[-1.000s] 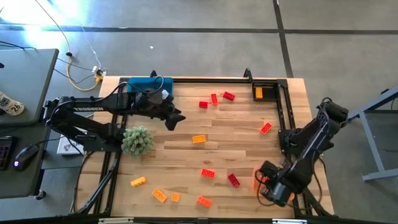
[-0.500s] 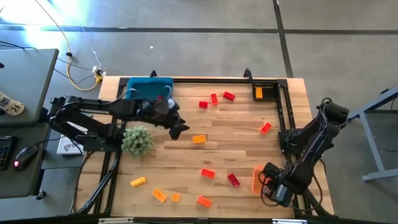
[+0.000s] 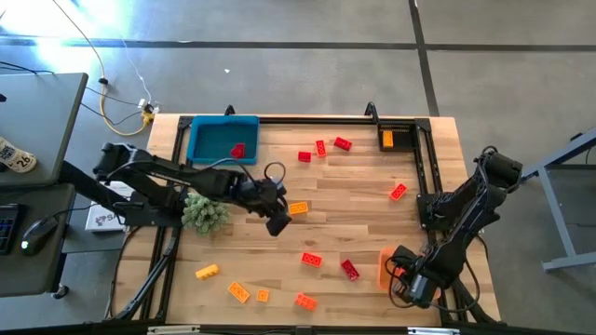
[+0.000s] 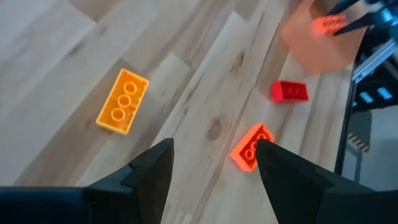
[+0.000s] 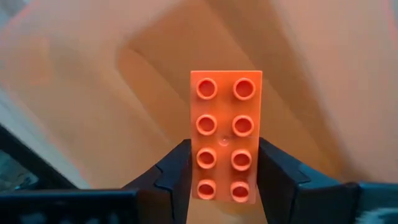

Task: Sort & place blocks by color
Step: Put the orange game piece into the orange bin, then put the yellow game piece into the black bin

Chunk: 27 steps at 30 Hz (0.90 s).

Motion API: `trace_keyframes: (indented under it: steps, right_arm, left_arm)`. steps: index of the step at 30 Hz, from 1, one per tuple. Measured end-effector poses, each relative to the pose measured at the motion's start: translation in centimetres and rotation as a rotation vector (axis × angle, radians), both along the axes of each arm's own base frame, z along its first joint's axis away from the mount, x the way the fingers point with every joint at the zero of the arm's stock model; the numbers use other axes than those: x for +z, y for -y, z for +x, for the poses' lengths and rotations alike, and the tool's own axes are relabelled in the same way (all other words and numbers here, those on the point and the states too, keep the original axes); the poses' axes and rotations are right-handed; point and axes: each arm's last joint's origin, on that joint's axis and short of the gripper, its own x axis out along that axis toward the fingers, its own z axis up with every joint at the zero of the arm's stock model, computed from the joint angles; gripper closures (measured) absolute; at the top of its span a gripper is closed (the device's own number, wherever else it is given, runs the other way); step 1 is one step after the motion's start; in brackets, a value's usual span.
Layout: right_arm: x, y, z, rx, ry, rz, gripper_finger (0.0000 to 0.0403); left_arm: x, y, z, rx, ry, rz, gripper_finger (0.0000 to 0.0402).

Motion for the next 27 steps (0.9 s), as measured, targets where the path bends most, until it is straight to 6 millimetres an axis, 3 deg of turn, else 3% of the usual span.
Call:
trace_keyframes:
  steps: [7, 15, 27]
  right_arm:
    - [0.1, -0.3, 0.5, -0.012, 0.029, 0.045, 0.0239]
    - [0.4, 0.0, 1.8, -0.064, 0.041, 0.083, 0.0189]
    - [3.4, 0.8, 4.6, -0.171, 0.118, 0.054, 0.0186]
  left_arm:
    - [-1.3, 0.4, 0.7, -0.031, -0.042, 0.033, 0.0186]
    - [-1.5, -0.1, 0.7, -0.098, -0.073, 0.243, 0.0186]
    - [-1.5, -1.8, 0.6, -0.261, -0.110, 0.433, 0.0184]
